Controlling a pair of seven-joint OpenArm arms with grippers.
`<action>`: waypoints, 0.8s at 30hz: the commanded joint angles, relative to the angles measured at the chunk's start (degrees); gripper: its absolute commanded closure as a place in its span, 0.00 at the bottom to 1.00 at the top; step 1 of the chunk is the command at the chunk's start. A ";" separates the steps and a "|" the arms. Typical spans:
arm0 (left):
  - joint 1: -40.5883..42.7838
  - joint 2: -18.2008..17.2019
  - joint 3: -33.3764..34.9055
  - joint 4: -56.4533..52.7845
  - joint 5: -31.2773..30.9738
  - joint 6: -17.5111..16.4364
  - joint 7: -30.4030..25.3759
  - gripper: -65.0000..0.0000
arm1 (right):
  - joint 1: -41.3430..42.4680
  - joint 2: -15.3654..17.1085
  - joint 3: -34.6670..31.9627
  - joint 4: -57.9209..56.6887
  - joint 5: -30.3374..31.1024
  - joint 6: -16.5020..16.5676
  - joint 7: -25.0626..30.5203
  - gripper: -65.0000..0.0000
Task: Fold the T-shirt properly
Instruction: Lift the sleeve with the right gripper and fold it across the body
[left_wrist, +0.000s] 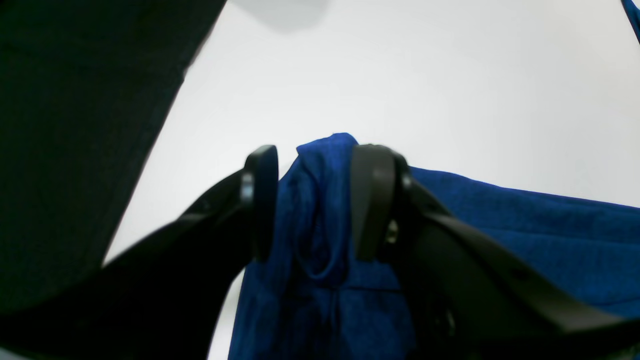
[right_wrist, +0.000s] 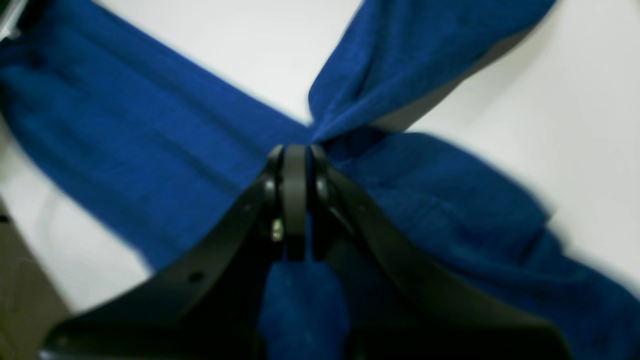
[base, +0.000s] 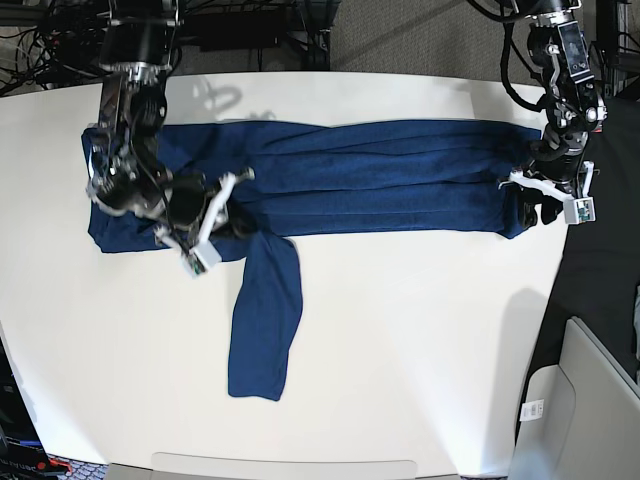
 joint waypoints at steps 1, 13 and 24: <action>-0.57 -0.83 -0.28 1.14 -0.52 -0.24 -1.61 0.63 | -0.75 0.24 0.13 2.47 2.56 0.28 0.52 0.99; 0.66 -0.74 -0.19 1.14 -0.43 -0.24 -1.61 0.63 | -12.71 0.77 0.13 14.60 14.08 0.28 -1.24 0.99; 1.54 0.58 -0.54 1.14 -0.43 -0.24 -1.61 0.63 | -12.27 1.03 -6.81 12.58 14.87 0.28 -2.38 0.98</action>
